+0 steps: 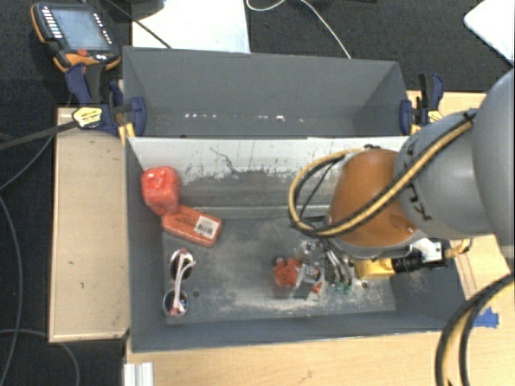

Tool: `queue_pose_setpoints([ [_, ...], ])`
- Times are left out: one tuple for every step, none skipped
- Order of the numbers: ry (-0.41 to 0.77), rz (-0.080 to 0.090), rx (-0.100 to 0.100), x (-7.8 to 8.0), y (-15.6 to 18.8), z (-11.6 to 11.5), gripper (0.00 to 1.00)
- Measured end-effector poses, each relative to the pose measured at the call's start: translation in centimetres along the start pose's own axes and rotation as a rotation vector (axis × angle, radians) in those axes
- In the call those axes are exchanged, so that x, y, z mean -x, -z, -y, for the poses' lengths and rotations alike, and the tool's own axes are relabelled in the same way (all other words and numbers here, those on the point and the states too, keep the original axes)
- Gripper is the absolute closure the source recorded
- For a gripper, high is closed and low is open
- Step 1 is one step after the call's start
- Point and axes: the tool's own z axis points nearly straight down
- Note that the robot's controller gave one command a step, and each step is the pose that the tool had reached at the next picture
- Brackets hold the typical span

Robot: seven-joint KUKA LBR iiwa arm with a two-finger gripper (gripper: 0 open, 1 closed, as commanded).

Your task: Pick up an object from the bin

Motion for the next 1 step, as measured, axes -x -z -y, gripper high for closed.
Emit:
queue_pose_setpoints([
  [0.000,-0.007,-0.002,-0.16,2.07,0.04,1.00],
])
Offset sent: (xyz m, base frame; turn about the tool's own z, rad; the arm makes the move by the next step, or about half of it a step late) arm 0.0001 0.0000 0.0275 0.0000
